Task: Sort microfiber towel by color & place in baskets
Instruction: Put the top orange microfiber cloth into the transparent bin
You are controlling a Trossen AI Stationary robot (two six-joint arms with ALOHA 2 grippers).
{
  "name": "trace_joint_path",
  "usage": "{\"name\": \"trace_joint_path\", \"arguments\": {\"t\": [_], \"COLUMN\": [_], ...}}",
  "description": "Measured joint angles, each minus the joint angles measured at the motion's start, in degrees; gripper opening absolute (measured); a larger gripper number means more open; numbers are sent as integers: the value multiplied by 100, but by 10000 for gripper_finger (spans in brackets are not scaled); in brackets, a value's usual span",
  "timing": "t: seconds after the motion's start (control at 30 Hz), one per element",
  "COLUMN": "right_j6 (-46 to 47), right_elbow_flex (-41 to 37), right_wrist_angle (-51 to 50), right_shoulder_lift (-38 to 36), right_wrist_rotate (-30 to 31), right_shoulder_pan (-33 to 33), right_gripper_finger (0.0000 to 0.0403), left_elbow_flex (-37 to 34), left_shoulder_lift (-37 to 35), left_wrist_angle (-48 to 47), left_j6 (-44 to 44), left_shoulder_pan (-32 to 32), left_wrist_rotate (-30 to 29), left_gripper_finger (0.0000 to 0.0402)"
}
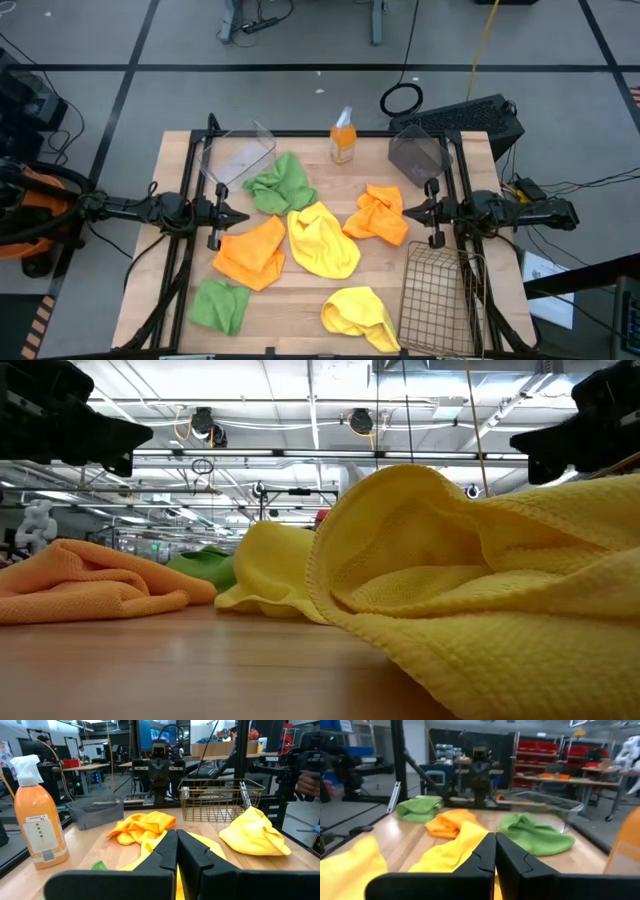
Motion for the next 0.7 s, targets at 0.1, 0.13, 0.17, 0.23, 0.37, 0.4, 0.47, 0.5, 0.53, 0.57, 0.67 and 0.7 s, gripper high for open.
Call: {"name": "trace_joint_path", "arguments": {"t": [0.1,0.13,0.17,0.23,0.37,0.4,0.47,0.5,0.53,0.57,0.67,0.7], "right_j6": [-23,-47,-69,-95,-121,-125,-178,-242,-300,-350,-414,-418], "right_elbow_flex": [189,263,342,526,891,995,1223,1350,1471,1600,2016,2160], "right_wrist_angle": [-151,-231,-276,-309,-365,-368,-380,-434,-512,-617,-847,-915], "right_shoulder_lift": [110,168,231,358,687,776,959,1053,1150,1249,1557,1659], "right_wrist_rotate": [362,408,415,413,412,411,410,404,392,389,382,379], "right_shoulder_pan": [-2,-1,-2,-2,-2,-1,-2,-2,-2,-2,-2,-2], "right_gripper_finger": [0,0,0,0,0,0,0,0,0,0,0,0], "left_elbow_flex": [-1,-1,0,-1,0,-1,-1,1,-1,0,-1,-1], "left_shoulder_lift": [0,0,0,0,1,1,0,0,0,0,0,0], "left_wrist_angle": [8,10,14,19,23,24,24,25,26,27,28,30], "left_j6": [0,0,0,0,0,0,0,0,-1,0,0,0], "left_shoulder_pan": [0,0,0,1,1,0,1,1,0,1,0,0], "left_wrist_rotate": [0,0,0,0,0,0,0,0,0,2,2,2], "left_gripper_finger": [8,8,8,8,8,8,8,8,8,8,8,8]}}
